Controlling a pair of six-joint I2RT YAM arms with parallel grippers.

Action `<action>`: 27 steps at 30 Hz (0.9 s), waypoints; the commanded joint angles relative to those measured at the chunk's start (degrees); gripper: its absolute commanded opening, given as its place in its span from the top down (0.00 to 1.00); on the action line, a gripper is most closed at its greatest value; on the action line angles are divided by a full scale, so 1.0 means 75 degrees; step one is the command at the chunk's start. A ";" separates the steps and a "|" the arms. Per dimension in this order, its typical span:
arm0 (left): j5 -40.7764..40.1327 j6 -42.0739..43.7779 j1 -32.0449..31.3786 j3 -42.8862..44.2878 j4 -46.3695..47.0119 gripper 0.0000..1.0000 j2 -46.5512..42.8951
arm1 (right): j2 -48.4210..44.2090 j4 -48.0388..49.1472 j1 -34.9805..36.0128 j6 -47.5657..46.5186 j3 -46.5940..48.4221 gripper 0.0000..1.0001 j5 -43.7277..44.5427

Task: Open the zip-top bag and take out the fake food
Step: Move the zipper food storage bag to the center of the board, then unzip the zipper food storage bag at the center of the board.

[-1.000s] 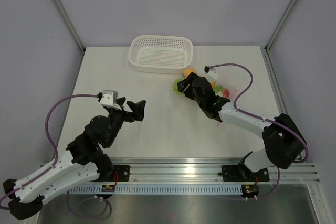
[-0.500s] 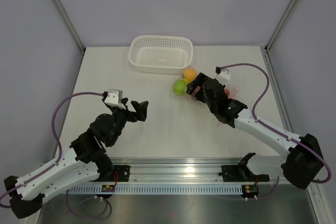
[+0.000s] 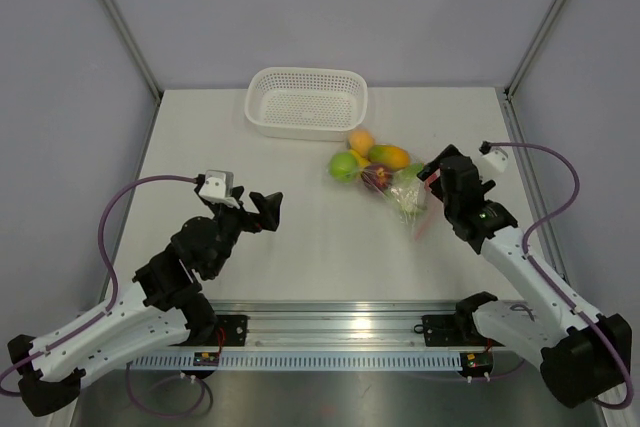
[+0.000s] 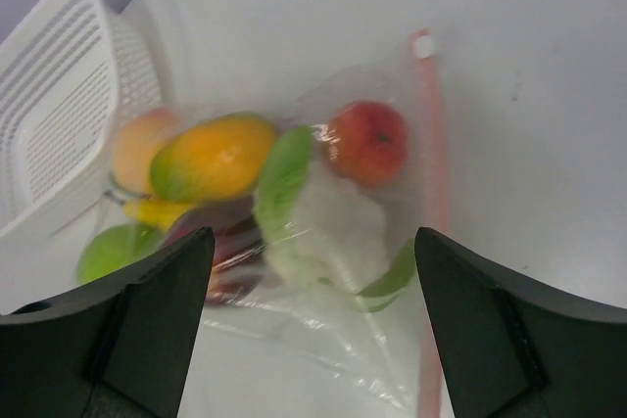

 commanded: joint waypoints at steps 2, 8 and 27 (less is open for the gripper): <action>0.0074 -0.0005 0.0013 0.0198 0.0333 0.01 0.0027 | -0.0231 -0.0120 -0.1069 0.0055 -0.0333 0.09 -0.1062; 0.0016 -0.0005 0.0013 0.0198 0.0321 0.01 -0.0008 | 0.0073 0.0276 -0.2451 0.0301 -0.0942 0.10 -0.2302; 0.0039 -0.0017 0.0013 0.0175 0.0333 0.01 -0.0008 | 0.0670 0.4272 -0.3250 0.2269 -0.3473 0.23 -0.3465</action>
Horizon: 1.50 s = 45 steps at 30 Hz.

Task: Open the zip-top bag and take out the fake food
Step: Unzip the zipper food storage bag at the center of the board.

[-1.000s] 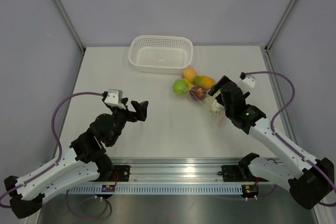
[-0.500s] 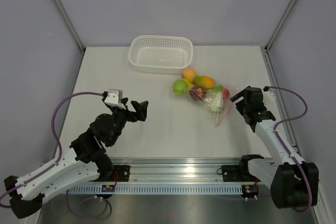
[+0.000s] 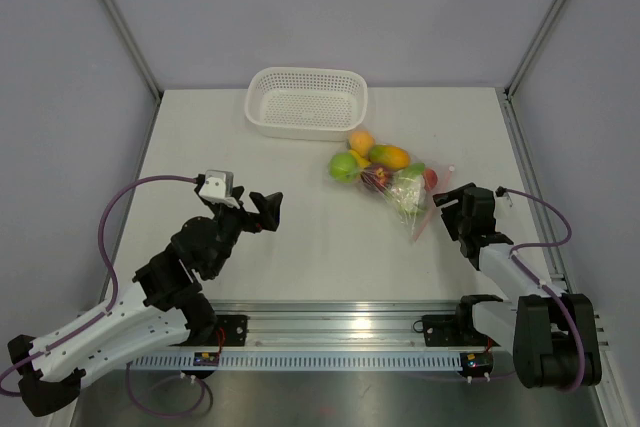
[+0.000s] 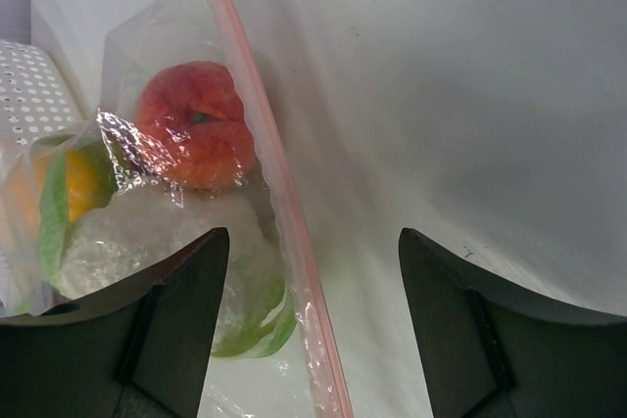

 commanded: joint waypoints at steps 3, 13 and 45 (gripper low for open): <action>0.0054 -0.0029 0.0013 0.0175 0.0345 0.01 -0.0020 | 0.0299 0.1676 -0.0038 0.0711 -0.0341 0.23 -0.0070; 0.0089 -0.0041 0.0013 0.0163 0.0368 0.01 -0.0008 | 0.1025 0.3059 -0.0073 0.1145 -0.0588 0.55 -0.0421; 0.0124 -0.0017 0.0013 0.0175 0.0368 0.01 0.0038 | 0.0430 0.2931 -0.0073 0.0396 -0.0354 0.87 -0.0632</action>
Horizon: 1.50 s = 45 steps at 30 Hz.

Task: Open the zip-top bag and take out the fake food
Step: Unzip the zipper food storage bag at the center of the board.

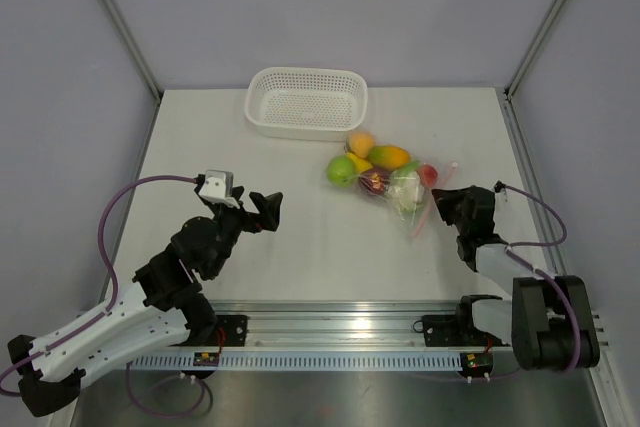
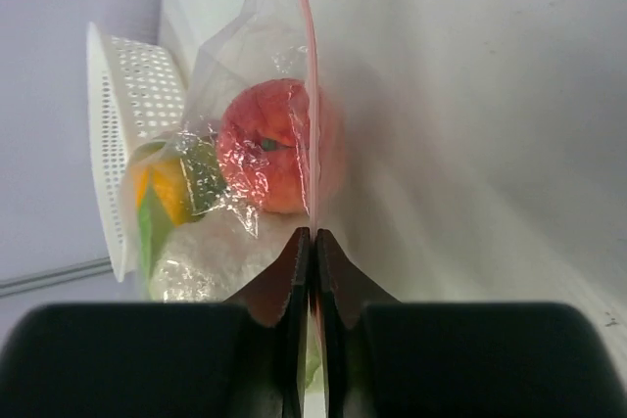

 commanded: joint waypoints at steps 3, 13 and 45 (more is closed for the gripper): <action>0.0238 0.0032 0.0013 0.0210 0.0377 0.01 0.0120 | -0.1567 -0.0657 -0.0044 -0.0868 0.0294 0.93 -0.0014; 0.2402 0.0618 0.0013 0.0280 0.1255 0.01 0.0892 | -0.3045 -0.1773 0.0189 -0.1596 0.0716 0.96 -0.0694; -0.0651 0.4508 -0.4194 0.1757 0.2308 0.01 0.5147 | -0.2366 -0.2875 0.5229 -0.2381 0.2567 0.97 0.2587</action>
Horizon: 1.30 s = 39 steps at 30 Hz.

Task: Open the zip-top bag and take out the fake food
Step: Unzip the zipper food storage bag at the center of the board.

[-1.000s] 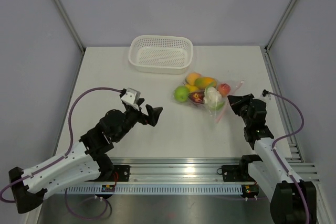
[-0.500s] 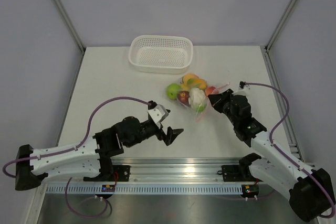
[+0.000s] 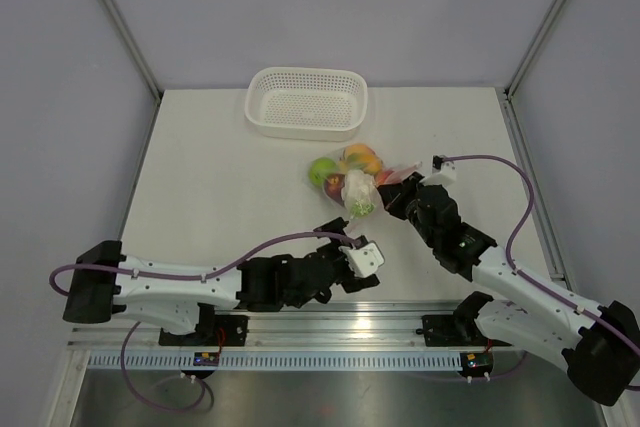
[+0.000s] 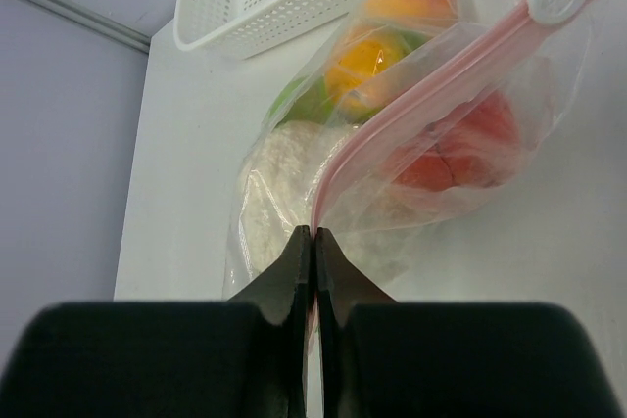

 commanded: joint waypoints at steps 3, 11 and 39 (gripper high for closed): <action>-0.0907 0.0737 0.0218 0.0209 0.0983 0.01 0.0380 | -0.0152 0.0261 0.0220 -0.0070 0.0376 0.97 0.0200; -0.0028 0.0221 0.1320 0.0279 0.0738 0.11 0.0568 | -0.0245 0.0530 0.0243 -0.0082 0.0294 0.97 -0.0269; 0.0277 -0.1043 0.2199 0.0747 -0.0995 1.00 0.0006 | -0.1450 0.0811 0.0232 -0.1322 -0.0092 0.44 -0.0128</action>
